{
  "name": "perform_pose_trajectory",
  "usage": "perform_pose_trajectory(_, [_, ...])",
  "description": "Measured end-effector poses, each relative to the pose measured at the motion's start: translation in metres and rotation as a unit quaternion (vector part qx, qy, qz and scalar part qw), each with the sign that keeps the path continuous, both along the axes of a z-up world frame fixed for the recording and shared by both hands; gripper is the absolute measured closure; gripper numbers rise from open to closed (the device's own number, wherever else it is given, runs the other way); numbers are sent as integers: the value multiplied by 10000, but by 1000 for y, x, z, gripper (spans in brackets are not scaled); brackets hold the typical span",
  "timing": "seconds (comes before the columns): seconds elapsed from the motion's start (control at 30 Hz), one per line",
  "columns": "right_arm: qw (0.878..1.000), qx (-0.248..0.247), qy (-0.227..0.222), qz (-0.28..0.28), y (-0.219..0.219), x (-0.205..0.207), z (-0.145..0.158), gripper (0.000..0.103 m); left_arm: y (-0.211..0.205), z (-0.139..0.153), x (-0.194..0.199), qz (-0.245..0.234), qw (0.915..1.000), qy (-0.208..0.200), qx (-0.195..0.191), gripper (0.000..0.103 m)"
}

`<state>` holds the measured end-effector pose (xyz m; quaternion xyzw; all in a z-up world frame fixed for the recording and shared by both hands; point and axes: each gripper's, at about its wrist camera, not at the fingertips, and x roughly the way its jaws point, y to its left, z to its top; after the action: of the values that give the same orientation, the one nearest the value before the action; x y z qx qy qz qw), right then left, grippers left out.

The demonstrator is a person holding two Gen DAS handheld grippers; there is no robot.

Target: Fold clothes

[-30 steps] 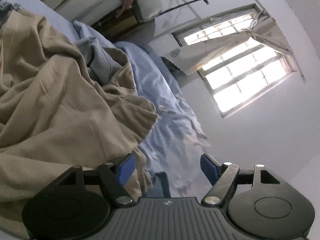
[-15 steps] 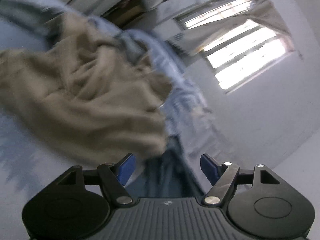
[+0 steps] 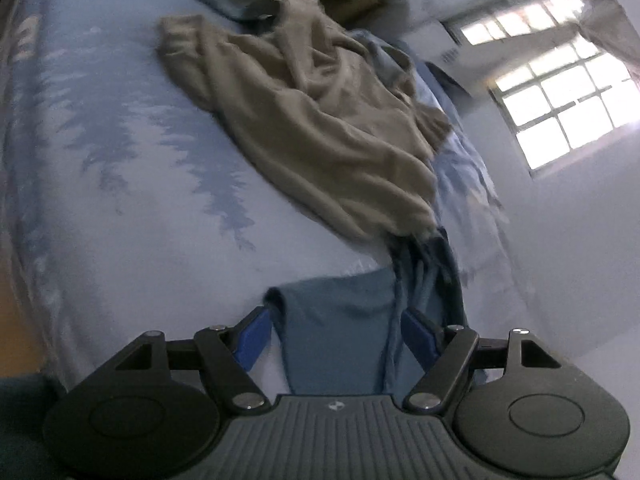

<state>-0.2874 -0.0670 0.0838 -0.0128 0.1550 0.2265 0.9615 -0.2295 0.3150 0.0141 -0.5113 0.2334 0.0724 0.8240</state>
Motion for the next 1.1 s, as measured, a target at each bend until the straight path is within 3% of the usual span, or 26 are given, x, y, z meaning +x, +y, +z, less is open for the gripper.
perform_pose_trajectory(0.13, [9996, 267, -30, -106, -11, 1, 6, 38, -3, 4, 1, 49, 9993, 206, 320, 31])
perform_pose_trajectory(0.37, [9969, 773, 119, -88, -25, 8, 13, 38, 9, -11, 14, -76, 9993, 345, -115, 31])
perform_pose_trajectory(0.6, [9959, 888, 169, 77, -21, 9, 16, 38, 8, -15, 28, -225, 9989, 422, 35, 30])
perform_pose_trajectory(0.8, [9959, 863, 232, 144, -15, 8, 14, 38, 2, -12, 43, -455, 9984, 276, 213, 2])
perform_pose_trajectory(0.9, [9966, 765, 239, 175, -11, 7, 11, 38, -1, -10, 48, -523, 9976, 236, 400, 0])
perform_pose_trajectory(1.1, [9970, 709, 287, 143, -7, 8, 7, 38, 9, -14, 45, -498, 9987, -21, 110, 0])
